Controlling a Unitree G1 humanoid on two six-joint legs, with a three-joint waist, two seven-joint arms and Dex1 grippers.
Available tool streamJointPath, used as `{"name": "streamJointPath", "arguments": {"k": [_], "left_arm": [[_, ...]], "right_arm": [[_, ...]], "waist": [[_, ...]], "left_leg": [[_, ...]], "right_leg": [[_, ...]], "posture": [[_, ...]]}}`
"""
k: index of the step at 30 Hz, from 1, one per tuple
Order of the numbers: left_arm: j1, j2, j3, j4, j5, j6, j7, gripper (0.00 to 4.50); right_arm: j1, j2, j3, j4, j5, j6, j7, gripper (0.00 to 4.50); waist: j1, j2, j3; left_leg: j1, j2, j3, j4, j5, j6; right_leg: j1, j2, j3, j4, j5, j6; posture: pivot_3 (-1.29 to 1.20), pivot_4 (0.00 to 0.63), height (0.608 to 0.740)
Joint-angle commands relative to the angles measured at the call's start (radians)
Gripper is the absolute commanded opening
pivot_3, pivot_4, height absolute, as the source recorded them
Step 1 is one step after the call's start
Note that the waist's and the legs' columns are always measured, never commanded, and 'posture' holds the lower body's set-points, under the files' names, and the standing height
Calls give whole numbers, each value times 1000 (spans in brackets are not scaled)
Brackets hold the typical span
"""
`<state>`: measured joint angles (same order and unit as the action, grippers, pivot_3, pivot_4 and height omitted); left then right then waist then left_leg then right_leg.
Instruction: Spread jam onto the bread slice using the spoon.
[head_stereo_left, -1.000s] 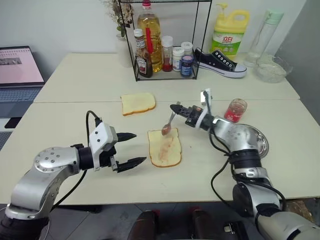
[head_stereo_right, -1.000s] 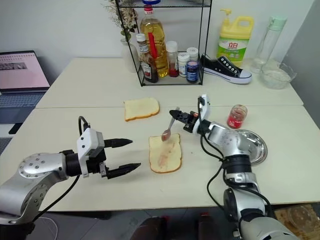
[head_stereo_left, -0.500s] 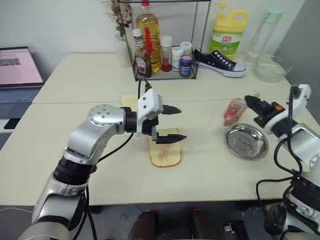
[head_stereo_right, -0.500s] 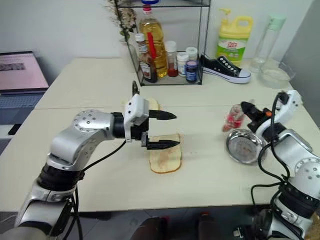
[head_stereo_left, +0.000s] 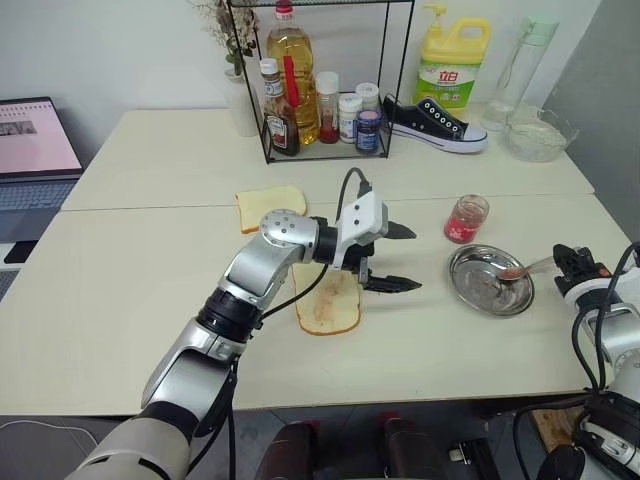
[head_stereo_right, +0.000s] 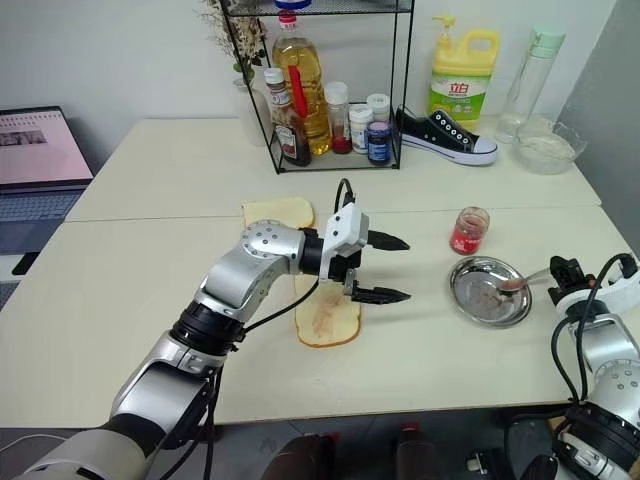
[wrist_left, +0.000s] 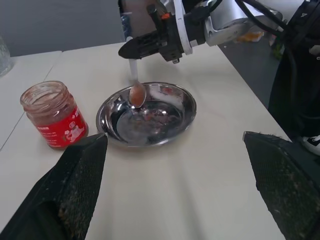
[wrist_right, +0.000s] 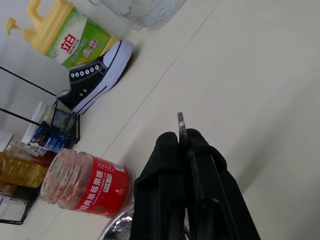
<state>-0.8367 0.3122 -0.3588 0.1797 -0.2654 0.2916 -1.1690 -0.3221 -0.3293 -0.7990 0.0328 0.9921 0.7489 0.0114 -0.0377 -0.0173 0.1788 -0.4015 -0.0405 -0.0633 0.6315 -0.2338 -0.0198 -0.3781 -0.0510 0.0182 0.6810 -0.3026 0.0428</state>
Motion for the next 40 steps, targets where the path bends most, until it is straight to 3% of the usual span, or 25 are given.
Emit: {"name": "streamJointPath", "arguments": {"k": [1,9,12,22,23,27,32,35,40], "left_arm": [[-21,-16,17,-5,4,-25,-4,4500],[-8,-9,19,-20,7,-21,-6,4500],[1,0,18,-33,7,-15,-8,4500],[15,62,46,-60,0,7,-10,4500],[21,84,58,-68,-4,15,-13,4500],[49,185,115,-93,-30,57,-40,4500],[82,384,225,-94,-81,171,-100,4500],[110,536,286,-75,-84,210,-163,4500],[194,698,365,-77,-104,196,-239,4500]], "right_arm": [[3,-6,27,18,-11,-47,50,15],[54,10,86,26,-15,-71,115,15],[72,13,77,30,-7,-76,116,709],[91,-58,3,-79,114,-26,37,4262],[93,-88,-8,-102,131,-10,28,4442],[107,-241,5,-183,158,62,55,4442],[169,-594,187,-325,90,177,370,4442],[201,-793,300,-437,88,207,646,4442],[192,-939,431,-513,27,153,916,4442]], "waist": [[2,0,0],[6,0,0],[7,0,0],[6,0,0],[6,0,0],[5,1,0],[-1,3,2],[-1,2,3],[6,1,4]], "left_leg": [[0,0,0,0,0,0],[0,0,-1,1,0,0],[1,0,-2,1,0,0],[1,0,-1,1,0,0],[1,0,-1,1,0,0],[1,0,-1,1,0,0],[1,1,-1,0,0,0],[1,2,-5,0,0,0],[0,2,-5,1,0,0]], "right_leg": [[0,0,0,0,0,0],[1,0,-1,0,0,0],[2,0,-1,0,0,0],[1,0,-1,0,0,0],[1,0,-1,0,0,0],[1,0,-1,0,0,0],[1,1,-1,-1,0,0],[3,3,-3,-2,0,0],[3,0,-4,-3,0,0]], "posture": [[0,150,740],[0,150,740],[0,150,740],[0,150,740],[0,150,740],[0,150,740],[0,150,740],[0,150,740],[0,150,740]]}}
